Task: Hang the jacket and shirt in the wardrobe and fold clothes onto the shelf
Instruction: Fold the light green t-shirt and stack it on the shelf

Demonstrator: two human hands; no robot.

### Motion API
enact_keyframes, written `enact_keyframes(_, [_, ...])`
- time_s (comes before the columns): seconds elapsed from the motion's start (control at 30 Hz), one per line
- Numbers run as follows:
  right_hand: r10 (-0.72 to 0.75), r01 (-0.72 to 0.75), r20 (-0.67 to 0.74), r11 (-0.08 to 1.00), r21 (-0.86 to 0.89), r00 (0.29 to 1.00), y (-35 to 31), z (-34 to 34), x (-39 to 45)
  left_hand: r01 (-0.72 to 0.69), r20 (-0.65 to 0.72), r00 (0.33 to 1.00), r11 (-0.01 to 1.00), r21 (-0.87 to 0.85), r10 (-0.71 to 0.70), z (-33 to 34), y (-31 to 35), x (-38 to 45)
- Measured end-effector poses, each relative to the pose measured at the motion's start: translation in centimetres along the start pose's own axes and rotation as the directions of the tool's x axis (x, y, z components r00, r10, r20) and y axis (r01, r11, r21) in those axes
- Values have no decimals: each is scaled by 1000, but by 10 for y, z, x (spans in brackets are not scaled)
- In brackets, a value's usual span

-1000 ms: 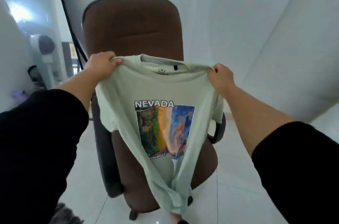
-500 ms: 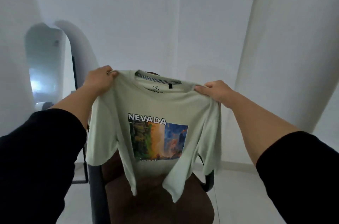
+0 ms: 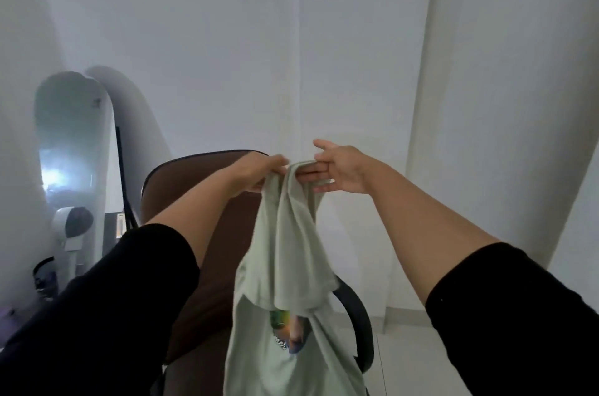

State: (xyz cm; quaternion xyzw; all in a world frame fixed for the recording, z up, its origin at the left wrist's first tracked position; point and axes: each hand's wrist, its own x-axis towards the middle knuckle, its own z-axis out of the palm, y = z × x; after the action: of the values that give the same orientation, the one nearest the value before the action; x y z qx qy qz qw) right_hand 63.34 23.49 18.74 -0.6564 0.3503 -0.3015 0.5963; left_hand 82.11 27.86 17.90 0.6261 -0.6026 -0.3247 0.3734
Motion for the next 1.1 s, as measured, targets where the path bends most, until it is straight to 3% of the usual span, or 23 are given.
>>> enact_keyframes(0.1, [-9, 9, 50, 1000, -5, 999, -2, -3, 8, -94, 71, 994, 971, 218, 80, 18, 3, 11])
enact_keyframes(0.2, [-15, 17, 72, 999, -36, 997, -2, -18, 11, -118, -8, 991, 901, 418, 134, 17, -2, 21])
enact_keyframes(0.3, [-70, 49, -64, 957, -284, 996, 2, -40, 7, -160, -37, 980, 885, 437, 195, 7, -9, 28])
enact_keyframes(0.4, [-42, -26, -122, 861, -509, 992, 16, -55, 6, -217, -42, 966, 890, 402, 254, 5, -1, 24])
enact_keyframes(0.5, [39, -55, -43, 873, -485, 998, 30, -52, 7, -292, -65, 939, 883, 368, 338, 5, 9, 23])
enact_keyframes(0.63, [-29, 35, 19, 895, -445, 999, 39, -34, 7, -371, -13, 912, 838, 399, 410, 1, 19, 21])
enact_keyframes(0.73, [-164, 109, -79, 877, -469, 983, 44, -30, 12, -358, -42, 903, 805, 473, 427, -3, 22, 16])
enact_keyframes(0.83, [-250, 88, -230, 834, -545, 940, 38, -30, 13, -300, -39, 915, 744, 597, 401, -14, 16, 10])
enact_keyframes(0.93, [-266, 100, -328, 890, -444, 907, 20, -27, 5, -283, 28, 930, 663, 693, 367, -20, 4, 2])
enact_keyframes(1.1, [-178, 126, -150, 945, -303, 973, 9, -21, -10, -308, -94, 886, 728, 612, 454, -17, 3, -8])
